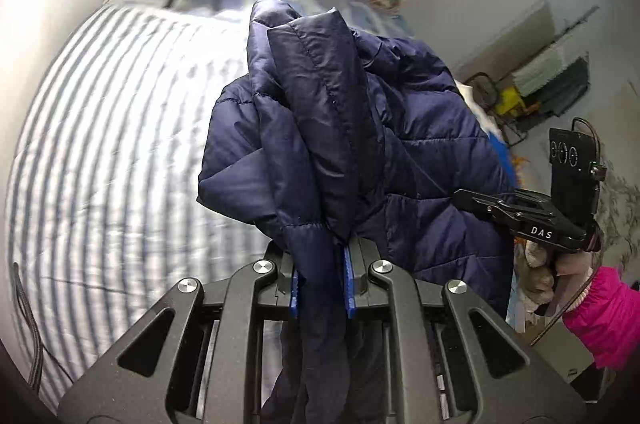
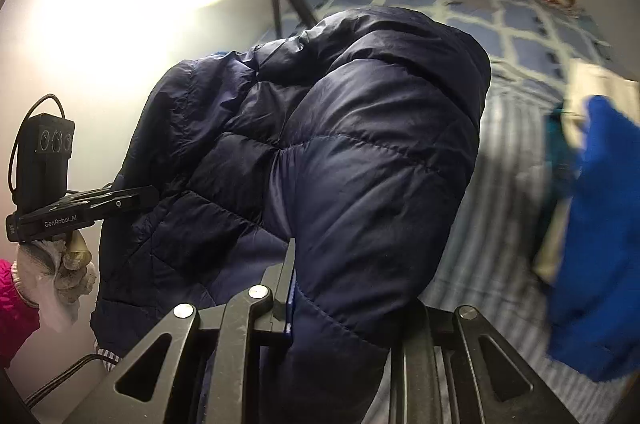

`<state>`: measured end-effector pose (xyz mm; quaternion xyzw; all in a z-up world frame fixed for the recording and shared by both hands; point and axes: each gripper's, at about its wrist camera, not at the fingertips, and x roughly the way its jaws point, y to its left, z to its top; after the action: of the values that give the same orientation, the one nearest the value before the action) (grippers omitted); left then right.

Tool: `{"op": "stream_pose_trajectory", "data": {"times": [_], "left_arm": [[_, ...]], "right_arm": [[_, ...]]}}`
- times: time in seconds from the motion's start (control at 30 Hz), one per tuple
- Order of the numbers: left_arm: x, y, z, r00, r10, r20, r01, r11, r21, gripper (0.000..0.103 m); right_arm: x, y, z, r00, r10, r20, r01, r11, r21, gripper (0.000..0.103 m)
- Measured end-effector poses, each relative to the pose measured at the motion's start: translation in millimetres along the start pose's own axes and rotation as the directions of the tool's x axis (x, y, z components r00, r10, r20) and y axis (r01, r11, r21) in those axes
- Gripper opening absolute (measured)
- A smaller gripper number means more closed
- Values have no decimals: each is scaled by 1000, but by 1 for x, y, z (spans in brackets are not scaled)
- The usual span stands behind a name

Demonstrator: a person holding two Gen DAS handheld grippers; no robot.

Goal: Fold large clothes
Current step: 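Lift the folded jacket with both tools and carry it over the blue garment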

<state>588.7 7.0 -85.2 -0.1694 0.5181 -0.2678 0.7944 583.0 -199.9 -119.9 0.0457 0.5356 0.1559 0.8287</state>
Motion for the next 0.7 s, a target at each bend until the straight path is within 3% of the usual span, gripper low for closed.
{"op": "stream_pose_trajectory", "data": {"times": [0.17,0.4,0.7], "left_arm": [[9,-73,4,998,-61,15,59,994,92,14],[55,-168,13,993,-120,10,117,978,175,14],[130,-270,37,986,-163,12,156,958,239,14]], "right_arm": [[-68,-35,-21,998,-27,51,26,1000,15,21],[-150,-103,-50,990,-113,89,108,993,55,21],[-214,-194,-55,970,-222,103,216,974,68,21]]}}
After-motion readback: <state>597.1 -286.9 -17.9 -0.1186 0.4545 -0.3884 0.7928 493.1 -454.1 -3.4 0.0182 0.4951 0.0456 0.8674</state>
